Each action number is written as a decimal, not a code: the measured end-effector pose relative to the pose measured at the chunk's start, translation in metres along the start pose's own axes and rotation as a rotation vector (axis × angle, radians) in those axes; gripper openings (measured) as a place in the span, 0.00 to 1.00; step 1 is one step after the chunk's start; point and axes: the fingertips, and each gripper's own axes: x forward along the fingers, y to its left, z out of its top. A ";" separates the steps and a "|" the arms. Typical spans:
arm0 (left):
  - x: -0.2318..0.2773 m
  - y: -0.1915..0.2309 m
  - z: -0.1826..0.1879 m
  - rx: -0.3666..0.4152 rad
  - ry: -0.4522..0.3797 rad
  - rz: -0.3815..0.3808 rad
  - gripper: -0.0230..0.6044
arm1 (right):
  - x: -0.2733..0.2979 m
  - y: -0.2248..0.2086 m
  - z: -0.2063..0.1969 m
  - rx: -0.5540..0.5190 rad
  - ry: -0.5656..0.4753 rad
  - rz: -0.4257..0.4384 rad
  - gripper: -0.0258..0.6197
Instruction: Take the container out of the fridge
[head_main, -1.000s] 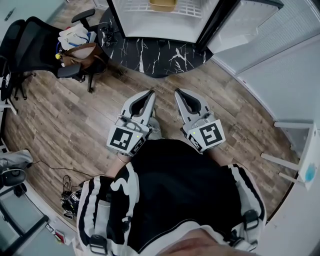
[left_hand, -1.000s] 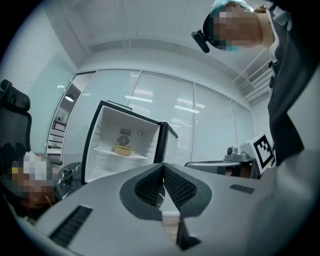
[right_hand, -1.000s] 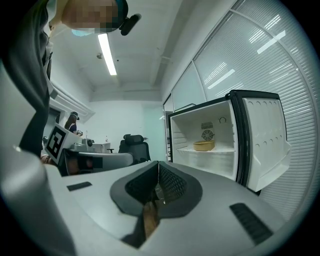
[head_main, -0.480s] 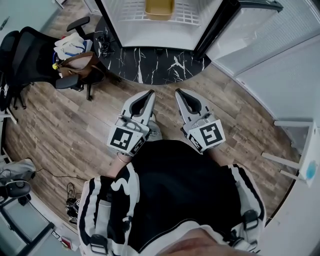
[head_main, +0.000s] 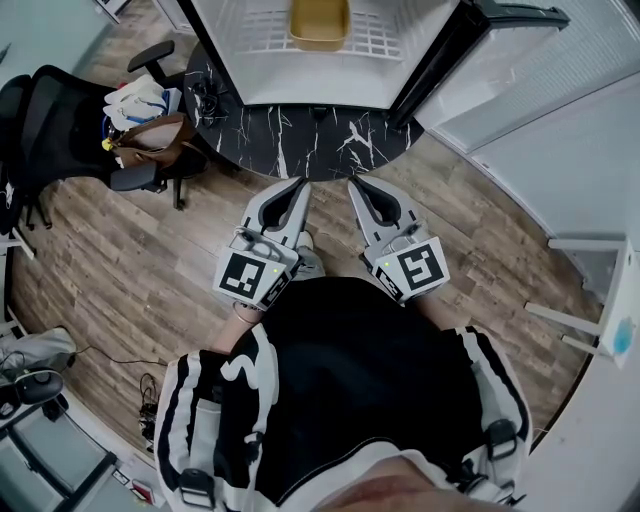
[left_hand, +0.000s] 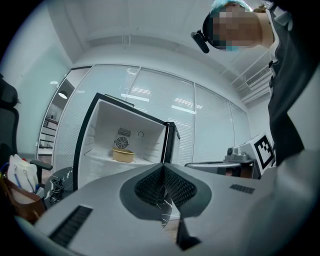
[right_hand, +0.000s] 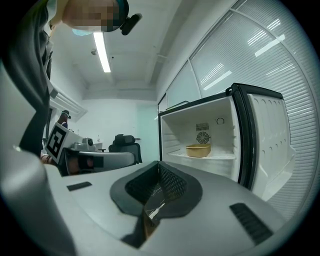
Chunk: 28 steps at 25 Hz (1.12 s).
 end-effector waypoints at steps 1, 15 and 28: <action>0.001 0.002 0.000 0.000 0.001 -0.003 0.05 | 0.003 0.000 0.001 -0.002 -0.002 0.000 0.06; 0.023 0.036 0.005 -0.007 0.007 -0.041 0.05 | 0.035 -0.018 0.006 0.015 -0.003 -0.055 0.06; 0.041 0.061 0.003 -0.010 0.019 -0.081 0.05 | 0.061 -0.030 0.006 0.021 -0.008 -0.091 0.06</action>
